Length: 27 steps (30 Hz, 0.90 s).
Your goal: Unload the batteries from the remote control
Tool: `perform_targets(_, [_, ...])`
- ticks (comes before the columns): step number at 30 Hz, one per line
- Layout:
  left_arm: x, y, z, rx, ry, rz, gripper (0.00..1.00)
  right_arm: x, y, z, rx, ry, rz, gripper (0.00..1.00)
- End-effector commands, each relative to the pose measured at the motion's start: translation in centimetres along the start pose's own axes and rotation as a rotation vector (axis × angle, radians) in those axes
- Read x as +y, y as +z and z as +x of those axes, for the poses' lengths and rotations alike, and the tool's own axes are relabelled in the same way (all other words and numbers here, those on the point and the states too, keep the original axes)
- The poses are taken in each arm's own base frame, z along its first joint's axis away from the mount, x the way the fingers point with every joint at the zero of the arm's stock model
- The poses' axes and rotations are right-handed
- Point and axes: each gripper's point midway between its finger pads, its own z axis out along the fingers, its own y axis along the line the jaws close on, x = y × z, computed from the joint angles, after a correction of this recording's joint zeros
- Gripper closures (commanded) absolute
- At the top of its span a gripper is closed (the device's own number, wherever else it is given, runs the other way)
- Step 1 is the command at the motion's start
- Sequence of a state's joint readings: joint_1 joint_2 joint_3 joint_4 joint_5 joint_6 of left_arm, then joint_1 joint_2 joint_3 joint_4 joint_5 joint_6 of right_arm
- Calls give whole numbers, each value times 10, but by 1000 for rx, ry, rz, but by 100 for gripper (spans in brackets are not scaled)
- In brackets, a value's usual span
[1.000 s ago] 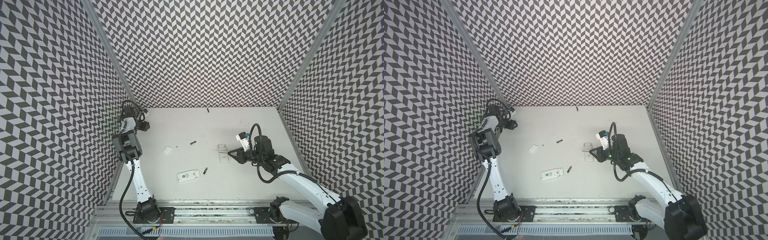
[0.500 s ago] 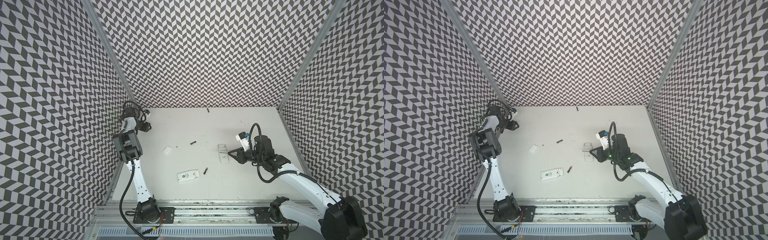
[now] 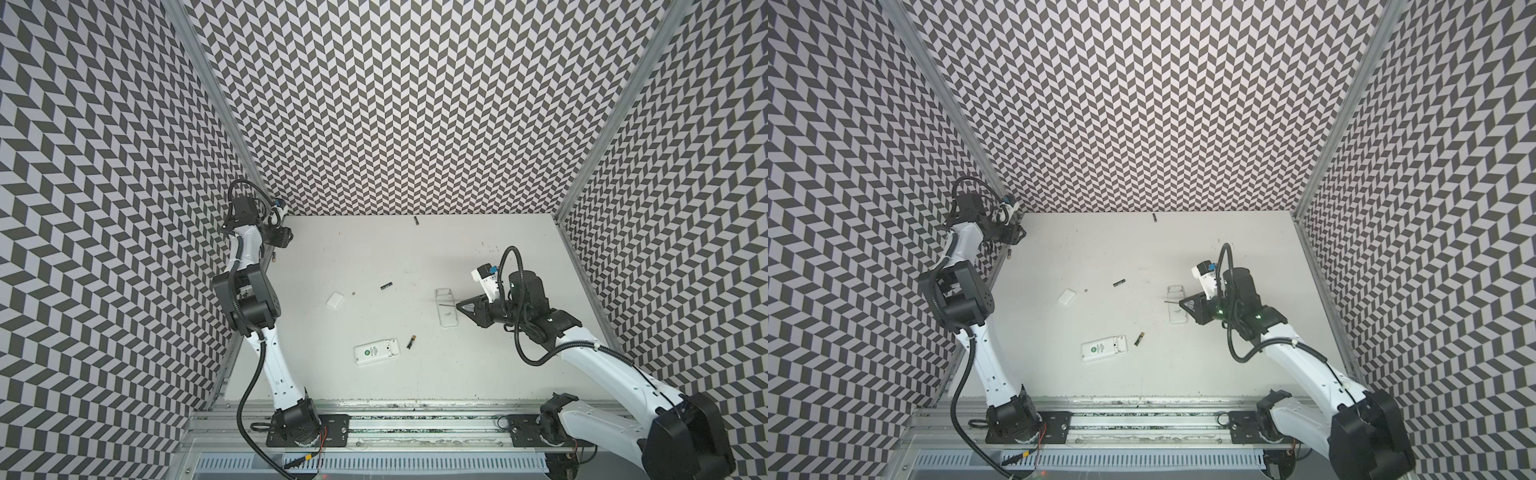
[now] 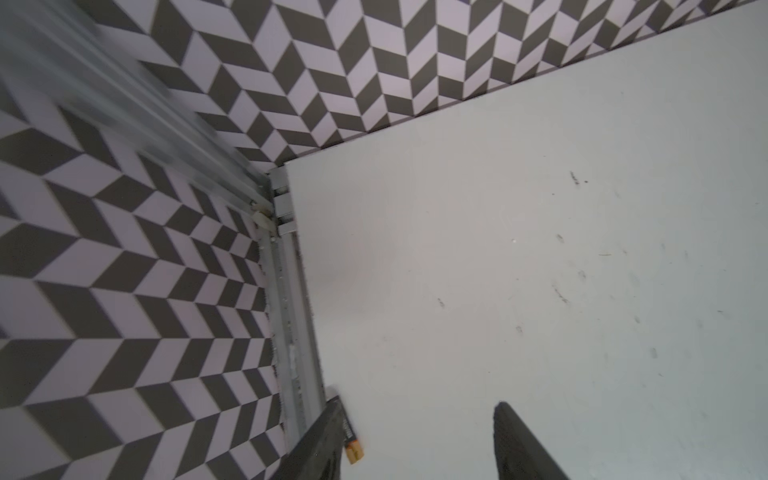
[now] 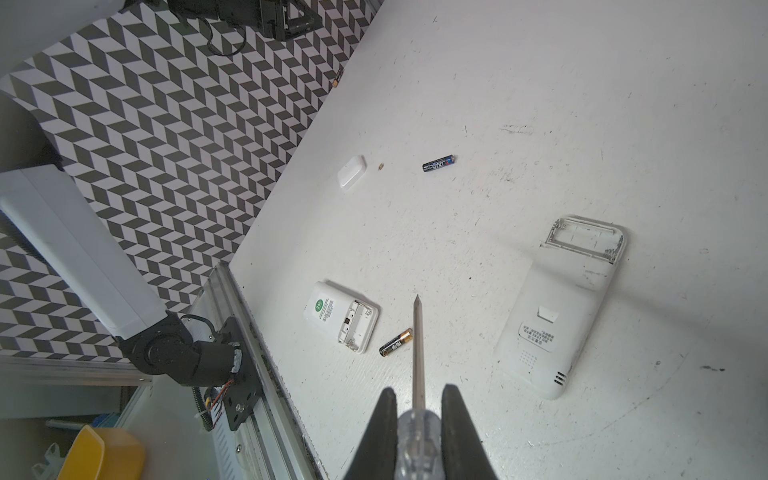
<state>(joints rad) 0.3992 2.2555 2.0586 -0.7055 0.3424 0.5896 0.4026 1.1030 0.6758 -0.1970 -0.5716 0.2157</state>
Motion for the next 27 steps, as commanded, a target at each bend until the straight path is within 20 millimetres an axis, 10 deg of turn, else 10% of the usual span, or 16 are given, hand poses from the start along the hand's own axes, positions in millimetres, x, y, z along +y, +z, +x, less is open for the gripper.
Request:
perform_targets(1, [31,6,29,56,-56,-45,40,5,-1,-18,-46,-49,-13,100])
perform_targets(10, [48,37,69,126,-97,-50,41,-1,4,-12,-28,-47,2,100])
perform_targets(27, [34,71,79,155,-114,-15,49,-5,7,-8,-16,-44,8,100])
